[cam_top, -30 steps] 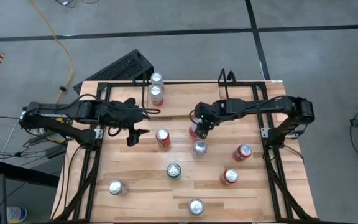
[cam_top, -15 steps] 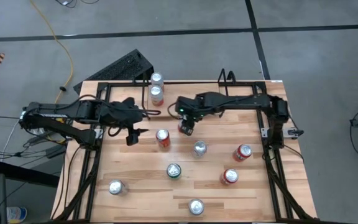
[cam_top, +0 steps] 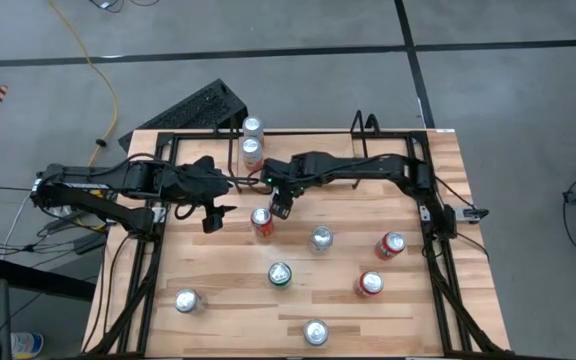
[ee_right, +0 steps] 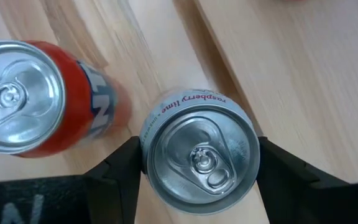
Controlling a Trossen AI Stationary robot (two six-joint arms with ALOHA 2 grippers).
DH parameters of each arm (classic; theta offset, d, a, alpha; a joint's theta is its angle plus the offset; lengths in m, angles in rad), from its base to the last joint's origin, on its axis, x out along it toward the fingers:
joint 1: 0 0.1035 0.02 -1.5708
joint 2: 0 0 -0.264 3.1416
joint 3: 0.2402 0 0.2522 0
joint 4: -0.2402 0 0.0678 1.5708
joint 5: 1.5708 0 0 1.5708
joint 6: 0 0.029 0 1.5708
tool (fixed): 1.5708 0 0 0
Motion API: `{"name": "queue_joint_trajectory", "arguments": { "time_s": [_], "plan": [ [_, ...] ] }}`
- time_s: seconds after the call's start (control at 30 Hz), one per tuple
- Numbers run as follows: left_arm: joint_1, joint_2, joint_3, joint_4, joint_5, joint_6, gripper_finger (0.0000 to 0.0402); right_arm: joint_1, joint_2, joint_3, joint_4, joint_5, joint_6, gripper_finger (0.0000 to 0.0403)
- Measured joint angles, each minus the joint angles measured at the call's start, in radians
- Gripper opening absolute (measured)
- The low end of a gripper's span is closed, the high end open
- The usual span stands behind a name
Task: Place canned beverage on shelf
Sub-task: Put the white orange soda can on the shelf aligned with the other white orange soda cans
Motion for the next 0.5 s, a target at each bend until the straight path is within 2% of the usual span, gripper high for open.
{"name": "queue_joint_trajectory", "arguments": {
  "time_s": [0.27, 0.5],
  "plan": [
    [0.000, 0.000, 0.000, 0.001, -0.001, 0.002, 0.0268, 0.005, -0.002, 0.002, 0.030, 0.000, -0.058, 0.0280],
    [0.000, 0.008, 0.000, 0.002, -0.002, 0.001, 0.0268, 0.012, -0.005, 0.002, 0.036, -0.026, -0.083, 0.0346]
  ]
}}
